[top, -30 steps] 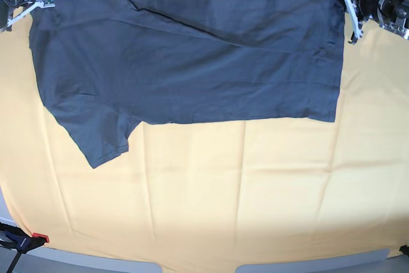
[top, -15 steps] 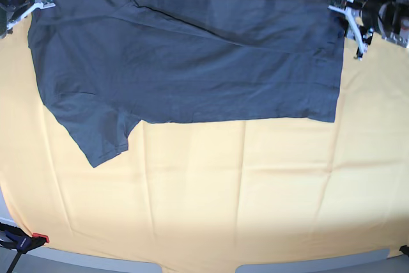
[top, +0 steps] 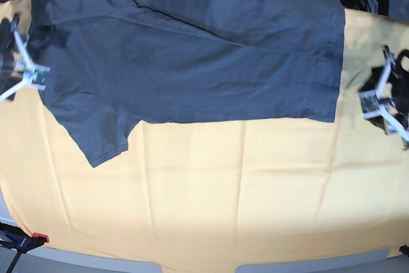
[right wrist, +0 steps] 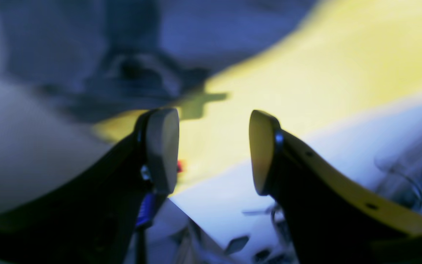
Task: Fold the T-shirt properly
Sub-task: 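Release the shirt and move both grippers to its opposite long edge, then grasp the sleeve and hem corner of that edge with both grippers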
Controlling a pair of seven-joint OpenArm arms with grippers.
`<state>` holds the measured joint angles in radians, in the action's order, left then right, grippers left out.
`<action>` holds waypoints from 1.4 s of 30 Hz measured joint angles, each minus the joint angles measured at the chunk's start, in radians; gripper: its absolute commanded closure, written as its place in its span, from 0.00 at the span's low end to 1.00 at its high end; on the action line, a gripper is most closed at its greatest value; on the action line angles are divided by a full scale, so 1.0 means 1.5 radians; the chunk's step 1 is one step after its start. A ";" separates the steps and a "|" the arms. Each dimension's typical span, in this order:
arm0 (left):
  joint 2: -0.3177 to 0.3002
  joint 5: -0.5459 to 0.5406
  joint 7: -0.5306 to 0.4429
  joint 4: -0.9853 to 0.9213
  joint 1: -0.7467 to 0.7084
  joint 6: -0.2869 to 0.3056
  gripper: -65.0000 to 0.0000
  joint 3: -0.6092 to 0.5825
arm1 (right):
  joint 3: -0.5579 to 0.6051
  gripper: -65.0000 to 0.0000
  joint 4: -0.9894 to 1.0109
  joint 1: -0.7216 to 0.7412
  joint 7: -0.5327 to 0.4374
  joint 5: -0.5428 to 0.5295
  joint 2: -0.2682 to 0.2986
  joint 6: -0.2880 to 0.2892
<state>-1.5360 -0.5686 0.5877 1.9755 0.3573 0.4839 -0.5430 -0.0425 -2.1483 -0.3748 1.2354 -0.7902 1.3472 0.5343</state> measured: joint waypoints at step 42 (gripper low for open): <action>0.477 -0.609 0.341 -0.773 0.143 0.139 1.00 0.005 | 0.002 0.49 0.278 0.172 -0.152 0.187 -0.258 -0.142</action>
<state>-0.8207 -1.4822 1.0992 0.8165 0.5713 0.6930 -0.5354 -0.0391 -1.7313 -0.1162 1.0077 -0.5102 0.9607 0.3206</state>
